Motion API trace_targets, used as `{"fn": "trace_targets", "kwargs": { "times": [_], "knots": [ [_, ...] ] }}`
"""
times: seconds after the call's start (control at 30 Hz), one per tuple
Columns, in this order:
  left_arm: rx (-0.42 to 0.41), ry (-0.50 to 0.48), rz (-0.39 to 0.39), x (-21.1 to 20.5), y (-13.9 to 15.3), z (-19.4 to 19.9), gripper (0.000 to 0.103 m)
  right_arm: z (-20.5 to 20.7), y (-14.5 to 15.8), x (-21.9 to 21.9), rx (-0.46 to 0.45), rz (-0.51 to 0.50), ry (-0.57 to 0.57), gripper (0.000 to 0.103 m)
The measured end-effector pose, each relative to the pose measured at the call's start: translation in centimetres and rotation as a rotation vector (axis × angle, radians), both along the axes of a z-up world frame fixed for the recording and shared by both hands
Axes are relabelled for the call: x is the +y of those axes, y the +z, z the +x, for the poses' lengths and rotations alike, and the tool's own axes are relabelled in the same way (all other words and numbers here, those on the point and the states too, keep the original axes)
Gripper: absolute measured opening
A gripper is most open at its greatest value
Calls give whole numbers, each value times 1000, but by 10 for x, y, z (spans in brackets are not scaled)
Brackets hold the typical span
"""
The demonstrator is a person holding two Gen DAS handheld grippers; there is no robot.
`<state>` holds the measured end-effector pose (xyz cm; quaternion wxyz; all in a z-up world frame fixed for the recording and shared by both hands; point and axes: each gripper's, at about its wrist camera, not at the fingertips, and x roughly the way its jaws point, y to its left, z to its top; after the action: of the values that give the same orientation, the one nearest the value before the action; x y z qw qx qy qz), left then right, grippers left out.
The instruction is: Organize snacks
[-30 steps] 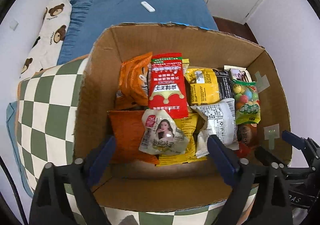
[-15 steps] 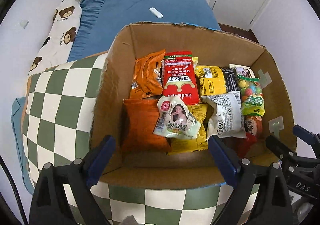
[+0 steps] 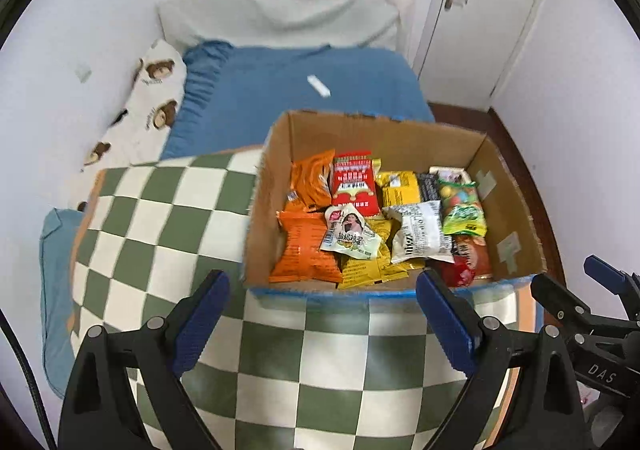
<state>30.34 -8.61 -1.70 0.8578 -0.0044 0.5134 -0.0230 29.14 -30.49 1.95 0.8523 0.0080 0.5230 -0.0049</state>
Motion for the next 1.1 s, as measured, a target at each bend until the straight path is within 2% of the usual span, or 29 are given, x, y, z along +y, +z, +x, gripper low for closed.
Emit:
{"fn": "trace_targets", "kwargs": {
  "times": [0.3,0.67,0.83,1.1],
  "knots": [
    [-125,-10,0,7,48,-73,95,-81,62,3,-160,3,9,101],
    [-255,-15,20,9,98,-143,95,-165,123,9,-288,14,17,103],
    [-266,-22,12,10,107,-162,95,-195,149,11,-349,-11,17,103],
    [-297,-22,26,7,115,-180,95,-216,162,14,-363,-2,30,103]
  ]
}}
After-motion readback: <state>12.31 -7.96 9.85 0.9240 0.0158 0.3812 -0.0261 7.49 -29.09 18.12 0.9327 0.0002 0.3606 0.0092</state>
